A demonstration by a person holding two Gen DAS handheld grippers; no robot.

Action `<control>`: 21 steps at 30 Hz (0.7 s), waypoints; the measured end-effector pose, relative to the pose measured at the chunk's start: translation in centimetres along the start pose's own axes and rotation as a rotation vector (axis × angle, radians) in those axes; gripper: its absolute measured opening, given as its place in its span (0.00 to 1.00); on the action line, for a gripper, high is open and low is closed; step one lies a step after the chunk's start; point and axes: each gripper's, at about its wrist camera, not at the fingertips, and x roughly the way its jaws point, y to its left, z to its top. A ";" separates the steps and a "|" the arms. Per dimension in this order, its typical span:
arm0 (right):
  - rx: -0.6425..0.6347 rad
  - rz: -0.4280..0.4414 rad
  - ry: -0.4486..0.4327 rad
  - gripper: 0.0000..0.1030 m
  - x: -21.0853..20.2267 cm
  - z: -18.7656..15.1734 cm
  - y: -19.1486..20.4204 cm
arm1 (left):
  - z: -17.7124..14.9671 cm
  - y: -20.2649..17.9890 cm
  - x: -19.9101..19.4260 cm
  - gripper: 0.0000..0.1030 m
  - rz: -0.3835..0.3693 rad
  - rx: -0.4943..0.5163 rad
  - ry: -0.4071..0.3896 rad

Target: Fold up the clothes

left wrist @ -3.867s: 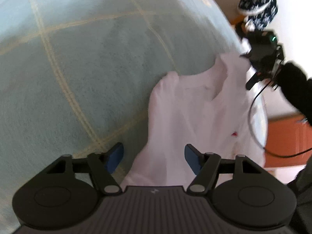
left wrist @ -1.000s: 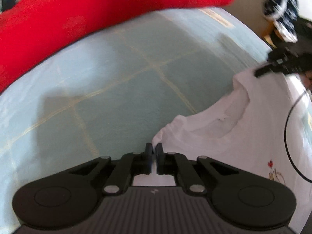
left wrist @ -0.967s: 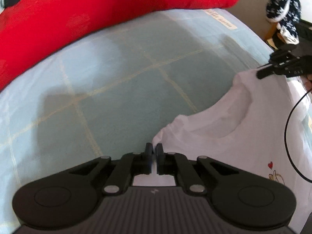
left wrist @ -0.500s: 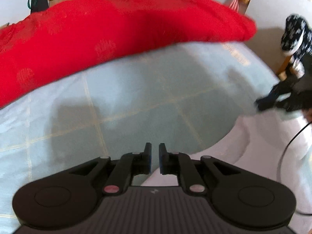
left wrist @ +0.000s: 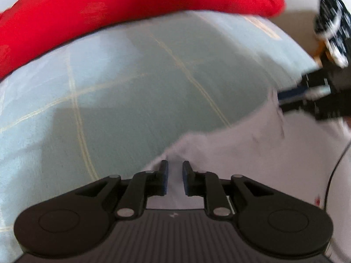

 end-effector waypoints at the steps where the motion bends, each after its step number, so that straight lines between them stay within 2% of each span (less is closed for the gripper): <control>1: 0.025 0.007 -0.002 0.30 0.1 0.2 -0.3 | 0.2 -0.1 -0.2 0.14 0.003 -0.001 0.002; 4: 0.067 0.011 -0.012 0.35 -0.8 0.0 -0.4 | 0.0 -0.9 -1.8 0.14 0.025 0.022 -0.007; 6: 0.060 -0.023 -0.013 0.51 -2.6 -0.4 0.1 | -0.7 -1.2 -3.7 0.18 0.023 0.023 -0.019; 8: 0.066 -0.041 -0.020 0.53 -4.9 -1.3 0.9 | -1.9 -1.9 -5.8 0.23 0.032 0.015 -0.029; 10: 0.112 -0.054 -0.031 0.60 -7.1 -2.8 1.7 | -3.2 -2.7 -7.4 0.28 0.060 0.010 -0.024; 12: 0.167 -0.067 -0.044 0.79 -9.3 -4.4 2.6 | -5.1 -3.8 -8.2 0.32 0.121 0.006 -0.002; 15: 0.271 -0.100 -0.044 0.84 -11.3 -7.7 4.2 | -8.1 -4.8 -8.1 0.33 0.188 -0.050 0.039; 17: 0.350 -0.121 -0.053 0.86 -11.7 -9.8 5.1 | -10.1 -4.9 -7.4 0.34 0.192 -0.113 0.054; 18: 0.387 -0.133 -0.062 0.89 -11.6 -10.8 5.4 | -11.1 -4.7 -7.2 0.35 0.197 -0.142 0.054; 21: 0.461 -0.206 -0.073 0.90 -9.9 -12.6 4.6 | -13.0 -3.3 -6.9 0.37 0.204 -0.216 0.008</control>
